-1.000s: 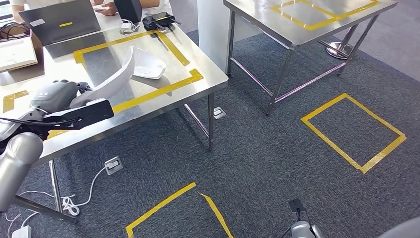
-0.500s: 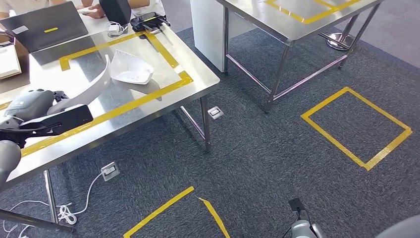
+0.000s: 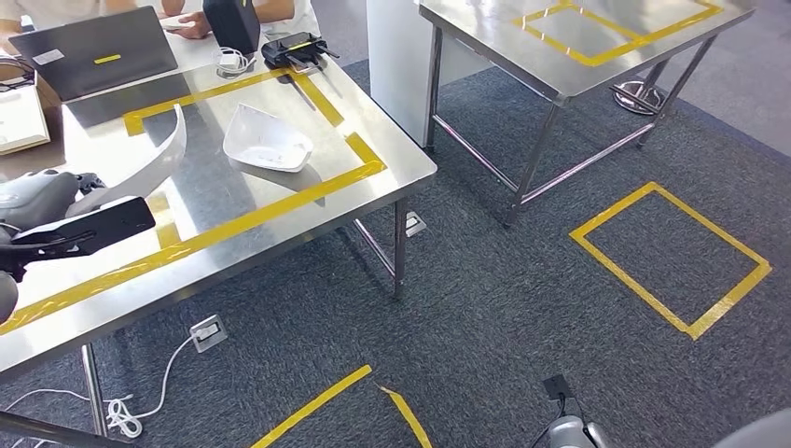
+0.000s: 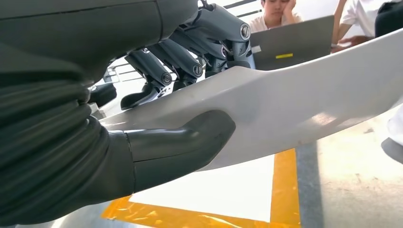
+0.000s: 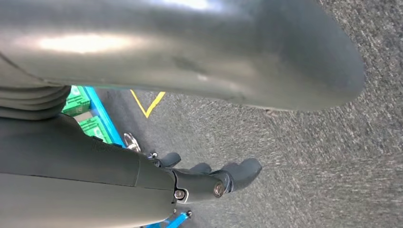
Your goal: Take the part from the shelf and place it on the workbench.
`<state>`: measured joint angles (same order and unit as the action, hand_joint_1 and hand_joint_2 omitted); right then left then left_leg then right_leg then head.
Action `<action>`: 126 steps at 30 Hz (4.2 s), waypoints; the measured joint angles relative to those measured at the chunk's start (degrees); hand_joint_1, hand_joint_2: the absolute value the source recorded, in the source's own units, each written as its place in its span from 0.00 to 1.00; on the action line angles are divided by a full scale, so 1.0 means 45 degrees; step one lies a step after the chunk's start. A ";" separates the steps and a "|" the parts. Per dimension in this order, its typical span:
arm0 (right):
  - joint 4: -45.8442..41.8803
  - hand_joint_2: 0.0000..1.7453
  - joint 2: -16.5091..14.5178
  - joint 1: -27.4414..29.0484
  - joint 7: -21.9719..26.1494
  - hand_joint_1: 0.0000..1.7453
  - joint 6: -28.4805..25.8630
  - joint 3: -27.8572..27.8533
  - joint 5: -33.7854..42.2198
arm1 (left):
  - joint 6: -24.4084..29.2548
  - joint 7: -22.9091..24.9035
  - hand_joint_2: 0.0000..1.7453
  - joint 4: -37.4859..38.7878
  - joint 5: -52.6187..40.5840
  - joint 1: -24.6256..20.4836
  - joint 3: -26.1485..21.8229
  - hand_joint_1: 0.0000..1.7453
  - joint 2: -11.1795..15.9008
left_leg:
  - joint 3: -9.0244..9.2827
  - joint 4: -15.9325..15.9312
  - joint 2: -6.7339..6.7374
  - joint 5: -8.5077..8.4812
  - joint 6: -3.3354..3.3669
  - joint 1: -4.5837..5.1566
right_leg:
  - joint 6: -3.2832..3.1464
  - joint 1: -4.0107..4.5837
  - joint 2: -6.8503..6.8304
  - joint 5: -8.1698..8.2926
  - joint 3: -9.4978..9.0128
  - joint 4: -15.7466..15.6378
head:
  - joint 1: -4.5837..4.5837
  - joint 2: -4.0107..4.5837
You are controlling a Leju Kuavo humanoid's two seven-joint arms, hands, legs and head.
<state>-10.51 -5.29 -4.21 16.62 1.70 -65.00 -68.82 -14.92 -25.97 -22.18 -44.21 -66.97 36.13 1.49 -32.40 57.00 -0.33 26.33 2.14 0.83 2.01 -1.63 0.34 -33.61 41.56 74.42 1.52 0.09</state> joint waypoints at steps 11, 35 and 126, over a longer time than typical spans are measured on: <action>0.0001 0.00 0.0019 0.0063 0.0048 0.00 0.0006 0.0004 -0.0144 | -0.0031 -0.0009 1.00 0.0091 -0.0091 0.0044 -0.0216 1.00 0.0302 | 0.0258 0.1530 0.0013 0.0884 -0.0737 -0.0066 | -0.0624 0.0001 -0.0083 0.2020 -0.0931 -0.3241 | -0.0055 0.0000; 0.0001 0.00 0.0058 0.0057 0.0004 0.00 0.0002 0.0005 -0.0152 | -0.0078 0.0056 1.00 0.0271 -0.0261 0.0158 -0.0401 1.00 0.0411 | 0.0199 0.0248 -0.0094 0.0313 -0.0196 -0.0004 | -0.0115 0.0064 -0.0070 0.1722 -0.0452 -0.2584 | -0.0065 0.0004; 0.0012 0.00 -0.0169 0.0002 -0.0170 0.00 -0.0032 0.0000 -0.0409 | 0.2121 0.1310 1.00 0.0439 -0.1679 0.1581 -0.2450 0.00 0.0620 | 0.0070 0.1084 0.0100 0.0923 -0.0362 0.0012 | -0.0609 0.0123 -0.0005 0.2051 -0.0649 -0.2922 | 0.0092 0.0001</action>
<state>-10.46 -6.05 -4.20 15.85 1.56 -65.00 -70.66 -5.38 -20.08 -20.20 -51.76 -59.86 25.10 4.28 -32.09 61.87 0.12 30.48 0.51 0.88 -0.72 -1.07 0.32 -24.38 38.64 61.28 1.93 0.09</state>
